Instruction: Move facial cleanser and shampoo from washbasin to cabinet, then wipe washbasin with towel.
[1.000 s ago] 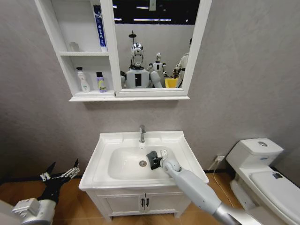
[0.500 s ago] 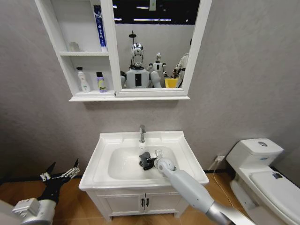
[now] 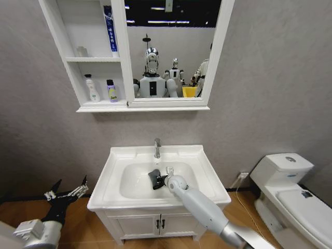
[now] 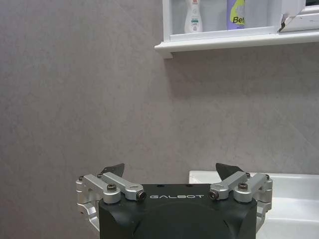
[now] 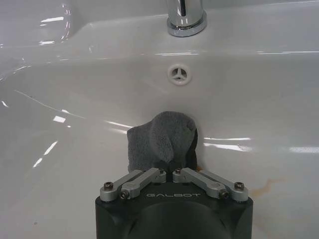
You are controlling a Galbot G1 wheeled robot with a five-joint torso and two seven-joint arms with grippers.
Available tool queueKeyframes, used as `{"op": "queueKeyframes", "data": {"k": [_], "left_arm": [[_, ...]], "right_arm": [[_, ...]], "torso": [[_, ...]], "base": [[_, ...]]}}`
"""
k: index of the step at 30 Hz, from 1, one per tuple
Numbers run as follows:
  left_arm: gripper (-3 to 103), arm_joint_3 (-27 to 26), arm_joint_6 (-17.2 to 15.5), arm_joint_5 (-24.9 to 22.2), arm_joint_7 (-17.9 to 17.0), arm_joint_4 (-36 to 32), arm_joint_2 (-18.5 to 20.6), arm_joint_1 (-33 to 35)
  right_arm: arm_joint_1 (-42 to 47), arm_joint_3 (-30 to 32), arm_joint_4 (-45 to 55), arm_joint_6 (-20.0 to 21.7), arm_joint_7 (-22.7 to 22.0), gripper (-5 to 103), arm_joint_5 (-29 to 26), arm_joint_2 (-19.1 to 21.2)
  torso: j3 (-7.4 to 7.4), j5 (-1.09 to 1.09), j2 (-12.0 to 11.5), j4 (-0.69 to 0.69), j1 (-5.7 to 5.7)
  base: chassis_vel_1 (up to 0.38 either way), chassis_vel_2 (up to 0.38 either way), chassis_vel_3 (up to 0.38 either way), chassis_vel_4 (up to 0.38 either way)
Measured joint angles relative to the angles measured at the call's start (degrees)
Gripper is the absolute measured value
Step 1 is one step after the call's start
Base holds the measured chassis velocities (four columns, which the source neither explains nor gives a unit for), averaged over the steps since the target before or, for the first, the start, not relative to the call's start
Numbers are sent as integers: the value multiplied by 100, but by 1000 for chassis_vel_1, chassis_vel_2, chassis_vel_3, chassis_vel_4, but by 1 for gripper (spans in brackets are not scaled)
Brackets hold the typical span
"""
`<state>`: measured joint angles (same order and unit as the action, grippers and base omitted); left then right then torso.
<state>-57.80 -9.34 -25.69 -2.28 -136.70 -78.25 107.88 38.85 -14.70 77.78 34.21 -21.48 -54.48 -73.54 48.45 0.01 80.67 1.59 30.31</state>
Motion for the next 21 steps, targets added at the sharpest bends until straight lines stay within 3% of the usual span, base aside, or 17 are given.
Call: {"op": "queueKeyframes", "data": {"k": [12, 21], "left_arm": [[100, 0, 0, 0, 0, 0, 0, 0], [100, 0, 0, 0, 0, 0, 0, 0]], "right_arm": [[66, 144, -63, 15, 48, 1, -20, 190], [185, 309, 307, 99, 7, 1, -132, 982]], "torso": [[0, 1, 0, 0, 0], [0, 1, 0, 1, 0]], "base": [[0, 0, 0, 0], [0, 0, 0, 0]]}}
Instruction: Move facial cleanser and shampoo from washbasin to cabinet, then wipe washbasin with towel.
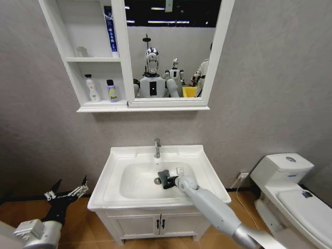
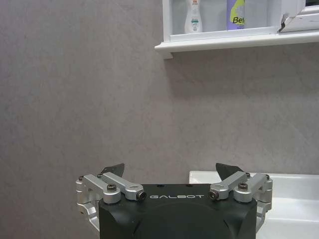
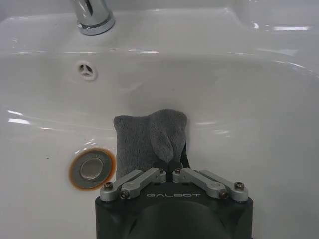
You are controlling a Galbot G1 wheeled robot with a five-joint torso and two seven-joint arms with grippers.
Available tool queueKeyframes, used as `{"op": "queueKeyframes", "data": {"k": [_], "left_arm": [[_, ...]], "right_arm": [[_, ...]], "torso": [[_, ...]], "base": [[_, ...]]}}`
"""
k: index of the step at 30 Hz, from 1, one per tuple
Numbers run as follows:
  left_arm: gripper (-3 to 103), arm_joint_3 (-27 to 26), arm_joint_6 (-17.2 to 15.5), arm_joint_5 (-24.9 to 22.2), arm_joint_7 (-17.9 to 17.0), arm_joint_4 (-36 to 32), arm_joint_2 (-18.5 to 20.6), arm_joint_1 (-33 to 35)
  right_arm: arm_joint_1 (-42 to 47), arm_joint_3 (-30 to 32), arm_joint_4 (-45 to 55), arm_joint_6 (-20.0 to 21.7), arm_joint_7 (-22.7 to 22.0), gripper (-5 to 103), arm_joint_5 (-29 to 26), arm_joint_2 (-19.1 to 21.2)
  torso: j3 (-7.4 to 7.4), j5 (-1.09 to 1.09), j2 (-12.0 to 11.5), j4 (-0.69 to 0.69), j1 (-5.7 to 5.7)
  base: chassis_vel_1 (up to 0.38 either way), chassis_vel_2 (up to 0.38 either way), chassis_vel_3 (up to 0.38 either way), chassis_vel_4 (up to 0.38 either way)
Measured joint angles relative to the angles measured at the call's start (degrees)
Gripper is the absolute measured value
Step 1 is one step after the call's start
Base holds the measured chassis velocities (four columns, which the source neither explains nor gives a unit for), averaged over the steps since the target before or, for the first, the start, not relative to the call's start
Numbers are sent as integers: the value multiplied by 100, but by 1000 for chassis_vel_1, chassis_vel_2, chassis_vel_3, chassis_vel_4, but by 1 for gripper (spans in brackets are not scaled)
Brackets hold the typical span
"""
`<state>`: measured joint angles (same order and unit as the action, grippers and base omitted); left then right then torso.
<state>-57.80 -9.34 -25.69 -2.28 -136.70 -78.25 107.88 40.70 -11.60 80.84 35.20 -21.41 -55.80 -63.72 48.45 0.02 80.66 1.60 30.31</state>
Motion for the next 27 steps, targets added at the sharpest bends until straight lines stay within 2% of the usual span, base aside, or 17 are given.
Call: {"op": "queueKeyframes", "data": {"k": [5, 10, 27], "left_arm": [[100, 0, 0, 0, 0, 0, 0, 0], [100, 0, 0, 0, 0, 0, 0, 0], [100, 0, 0, 0, 0, 0, 0, 0]], "right_arm": [[102, 120, 197, 37, -90, 1, -31, 270], [156, 131, 313, 57, -117, 1, -30, 310], [-64, -103, -140, -17, 40, 1, 80, -454]], "torso": [[0, -1, 0, -1, 0], [0, 0, 0, 0, 0], [0, -2, -1, -2, 0]], "base": [[0, 0, 0, 0], [0, 0, 0, 0], [0, 0, 0, 0]]}}
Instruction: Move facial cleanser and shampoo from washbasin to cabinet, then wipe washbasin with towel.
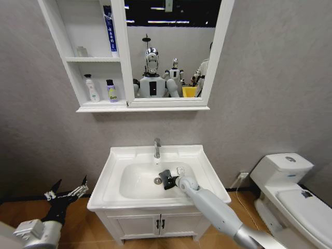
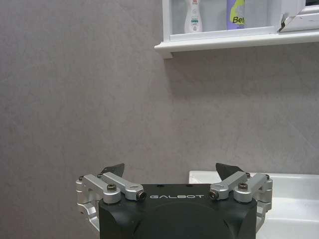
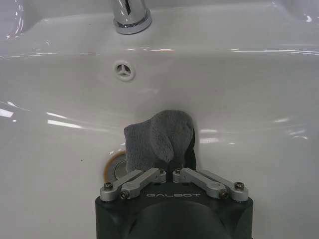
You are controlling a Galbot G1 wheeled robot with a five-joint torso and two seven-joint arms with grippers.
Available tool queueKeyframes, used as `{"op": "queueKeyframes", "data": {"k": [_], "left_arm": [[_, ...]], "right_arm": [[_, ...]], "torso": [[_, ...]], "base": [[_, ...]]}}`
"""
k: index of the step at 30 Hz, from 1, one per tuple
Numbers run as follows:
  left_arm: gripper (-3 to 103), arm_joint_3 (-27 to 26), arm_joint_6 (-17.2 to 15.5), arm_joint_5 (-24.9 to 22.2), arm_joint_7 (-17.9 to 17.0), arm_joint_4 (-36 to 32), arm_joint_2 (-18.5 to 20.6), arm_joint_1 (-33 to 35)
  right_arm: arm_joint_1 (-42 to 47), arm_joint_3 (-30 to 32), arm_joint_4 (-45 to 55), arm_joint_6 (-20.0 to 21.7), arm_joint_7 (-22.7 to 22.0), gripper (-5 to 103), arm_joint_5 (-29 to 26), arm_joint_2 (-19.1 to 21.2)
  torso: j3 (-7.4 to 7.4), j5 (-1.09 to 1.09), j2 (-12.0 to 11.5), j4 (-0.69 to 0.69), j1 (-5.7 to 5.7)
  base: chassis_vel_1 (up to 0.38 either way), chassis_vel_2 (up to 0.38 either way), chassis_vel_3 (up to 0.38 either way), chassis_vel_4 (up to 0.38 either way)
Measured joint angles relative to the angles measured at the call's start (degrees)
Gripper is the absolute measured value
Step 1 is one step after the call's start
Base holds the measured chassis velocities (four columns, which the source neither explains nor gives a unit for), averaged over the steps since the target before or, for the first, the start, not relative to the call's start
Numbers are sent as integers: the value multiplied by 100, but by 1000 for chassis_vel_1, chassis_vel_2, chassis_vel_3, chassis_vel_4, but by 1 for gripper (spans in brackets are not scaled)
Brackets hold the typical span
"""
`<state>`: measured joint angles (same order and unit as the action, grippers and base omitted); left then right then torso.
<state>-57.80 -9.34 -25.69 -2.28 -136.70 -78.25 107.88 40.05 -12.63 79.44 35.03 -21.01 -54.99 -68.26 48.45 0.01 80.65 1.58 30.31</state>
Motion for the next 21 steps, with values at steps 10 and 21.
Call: {"op": "queueKeyframes", "data": {"k": [10, 21], "left_arm": [[100, 0, 0, 0, 0, 0, 0, 0], [100, 0, 0, 0, 0, 0, 0, 0]], "right_arm": [[3, -50, -130, -7, 143, 1, 39, -240], [-1, -182, -237, -115, 321, 1, 69, -500]], "torso": [[0, 0, 0, 1, 0], [0, 0, 0, 1, 0]], "base": [[0, 0, 0, 0], [0, 0, 0, 0]]}}
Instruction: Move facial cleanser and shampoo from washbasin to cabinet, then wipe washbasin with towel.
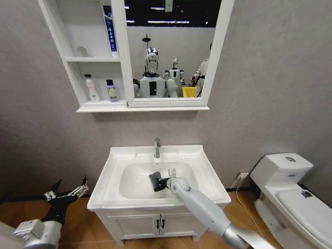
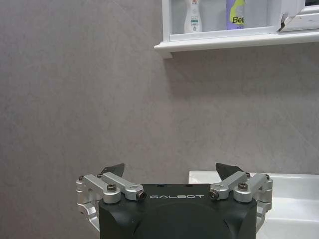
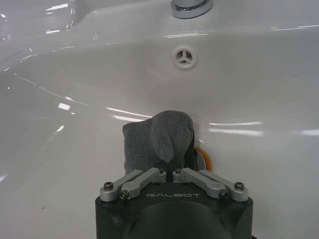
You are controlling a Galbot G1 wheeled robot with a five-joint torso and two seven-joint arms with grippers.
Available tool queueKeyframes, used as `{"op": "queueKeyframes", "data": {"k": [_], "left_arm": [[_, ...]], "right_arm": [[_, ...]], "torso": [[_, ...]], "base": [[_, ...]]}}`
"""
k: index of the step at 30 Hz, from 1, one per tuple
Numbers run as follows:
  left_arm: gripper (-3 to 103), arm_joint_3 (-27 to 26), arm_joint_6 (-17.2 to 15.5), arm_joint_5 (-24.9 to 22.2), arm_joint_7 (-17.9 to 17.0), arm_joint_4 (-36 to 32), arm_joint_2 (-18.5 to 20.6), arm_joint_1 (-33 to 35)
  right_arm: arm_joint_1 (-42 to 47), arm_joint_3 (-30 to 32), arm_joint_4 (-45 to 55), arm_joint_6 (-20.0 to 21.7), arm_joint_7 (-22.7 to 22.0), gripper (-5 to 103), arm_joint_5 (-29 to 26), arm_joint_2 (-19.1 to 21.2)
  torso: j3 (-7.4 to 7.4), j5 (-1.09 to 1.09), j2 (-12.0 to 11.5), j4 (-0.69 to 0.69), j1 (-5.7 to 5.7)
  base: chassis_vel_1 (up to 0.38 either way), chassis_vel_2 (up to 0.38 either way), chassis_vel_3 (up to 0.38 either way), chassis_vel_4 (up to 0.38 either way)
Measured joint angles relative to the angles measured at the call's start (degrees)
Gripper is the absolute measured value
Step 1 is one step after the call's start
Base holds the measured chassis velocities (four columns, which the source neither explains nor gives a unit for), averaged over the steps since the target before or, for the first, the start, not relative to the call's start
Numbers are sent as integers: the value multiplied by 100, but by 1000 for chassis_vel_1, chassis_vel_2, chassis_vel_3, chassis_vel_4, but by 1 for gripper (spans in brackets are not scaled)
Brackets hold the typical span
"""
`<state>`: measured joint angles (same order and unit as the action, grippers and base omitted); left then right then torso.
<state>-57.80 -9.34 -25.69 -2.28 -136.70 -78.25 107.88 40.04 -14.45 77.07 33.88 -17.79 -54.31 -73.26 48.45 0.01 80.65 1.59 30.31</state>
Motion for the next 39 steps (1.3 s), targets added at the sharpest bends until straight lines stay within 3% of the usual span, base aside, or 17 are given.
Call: {"op": "queueKeyframes", "data": {"k": [8, 39], "left_arm": [[100, 0, 0, 0, 0, 0, 0, 0], [100, 0, 0, 0, 0, 0, 0, 0]], "right_arm": [[-57, -50, -46, 11, -17, 1, 8, -25], [8, 79, 351, 293, -470, 1, -95, 675]], "torso": [[0, 1, 0, -1, 0], [0, 0, 1, 0, 0]], "base": [[0, 0, 0, 0], [0, 0, 0, 0]]}}
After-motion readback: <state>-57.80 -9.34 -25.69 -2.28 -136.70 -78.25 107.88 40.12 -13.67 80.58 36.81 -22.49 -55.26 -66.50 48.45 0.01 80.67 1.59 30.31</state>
